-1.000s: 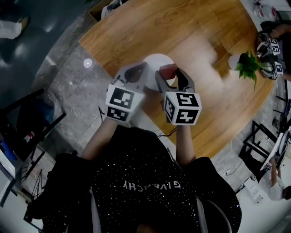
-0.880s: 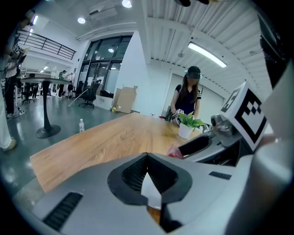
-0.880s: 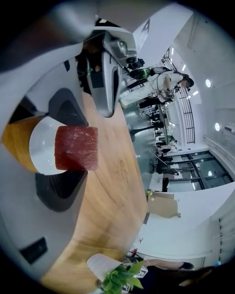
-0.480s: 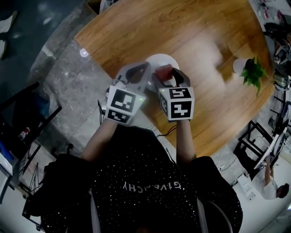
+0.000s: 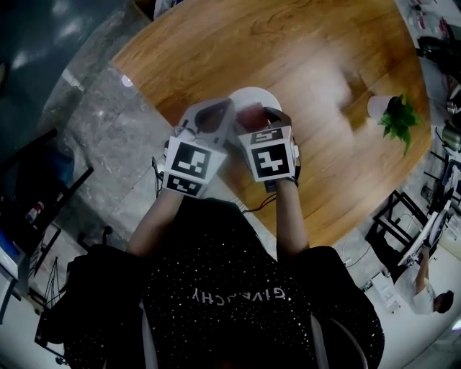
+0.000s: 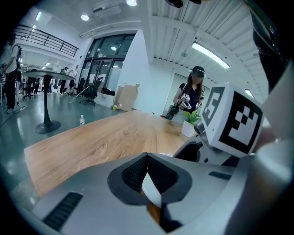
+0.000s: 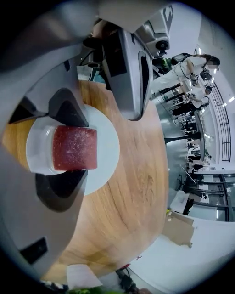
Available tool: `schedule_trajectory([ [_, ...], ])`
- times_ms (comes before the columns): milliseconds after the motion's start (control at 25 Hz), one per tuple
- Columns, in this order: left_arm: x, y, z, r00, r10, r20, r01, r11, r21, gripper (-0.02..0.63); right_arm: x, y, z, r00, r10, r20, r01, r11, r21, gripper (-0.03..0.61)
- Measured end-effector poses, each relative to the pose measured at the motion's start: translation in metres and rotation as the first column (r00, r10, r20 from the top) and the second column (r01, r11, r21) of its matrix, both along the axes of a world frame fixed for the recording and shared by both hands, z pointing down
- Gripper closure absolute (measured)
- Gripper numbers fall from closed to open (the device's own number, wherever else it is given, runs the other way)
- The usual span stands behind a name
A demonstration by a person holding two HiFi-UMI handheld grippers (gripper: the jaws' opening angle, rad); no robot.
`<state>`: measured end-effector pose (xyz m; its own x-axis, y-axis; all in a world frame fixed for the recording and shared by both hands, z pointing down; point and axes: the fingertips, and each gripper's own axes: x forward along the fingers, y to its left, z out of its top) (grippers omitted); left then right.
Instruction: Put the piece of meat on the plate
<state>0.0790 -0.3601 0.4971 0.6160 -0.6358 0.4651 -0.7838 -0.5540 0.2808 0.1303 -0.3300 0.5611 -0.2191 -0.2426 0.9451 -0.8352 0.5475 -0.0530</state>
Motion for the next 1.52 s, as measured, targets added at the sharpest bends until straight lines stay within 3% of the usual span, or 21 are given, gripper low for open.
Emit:
schedule_trajectory([
  [520,-0.006,0.002,-0.002,1.0,-0.025,-0.002,0.025,1.0,0.005,0.606,-0.002,-0.001,0.0,0.999,0.034,0.007,-0.034,0.999,0.013,0.282],
  [760,-0.017,0.008,-0.013,0.998,-0.065,0.006,0.064,0.998,0.021,0.606,-0.002,-0.002,-0.012,0.999,0.031,-0.031,-0.027,0.995,0.095,0.282],
  [960,-0.021,0.018,-0.02,0.996,-0.083,0.009,0.083,0.996,0.023,0.606,-0.002,0.004,-0.031,0.997,0.079,-0.016,-0.076,0.986,0.146,0.282],
  [1120,-0.017,0.024,-0.031,0.997,-0.083,-0.009,0.083,0.995,0.046,0.606,0.005,0.008,-0.051,0.989,0.145,0.006,-0.142,0.959,0.243,0.282],
  [1320,-0.012,0.037,-0.046,0.998,-0.061,-0.001,0.061,0.994,0.089,0.606,0.007,0.021,-0.072,0.976,0.192,0.101,-0.215,0.92,0.327,0.284],
  [1520,-0.005,0.051,-0.058,0.998,-0.043,0.035,0.037,0.99,0.139,0.606,0.01,0.031,-0.098,0.951,0.234,0.204,-0.305,0.829,0.469,0.284],
])
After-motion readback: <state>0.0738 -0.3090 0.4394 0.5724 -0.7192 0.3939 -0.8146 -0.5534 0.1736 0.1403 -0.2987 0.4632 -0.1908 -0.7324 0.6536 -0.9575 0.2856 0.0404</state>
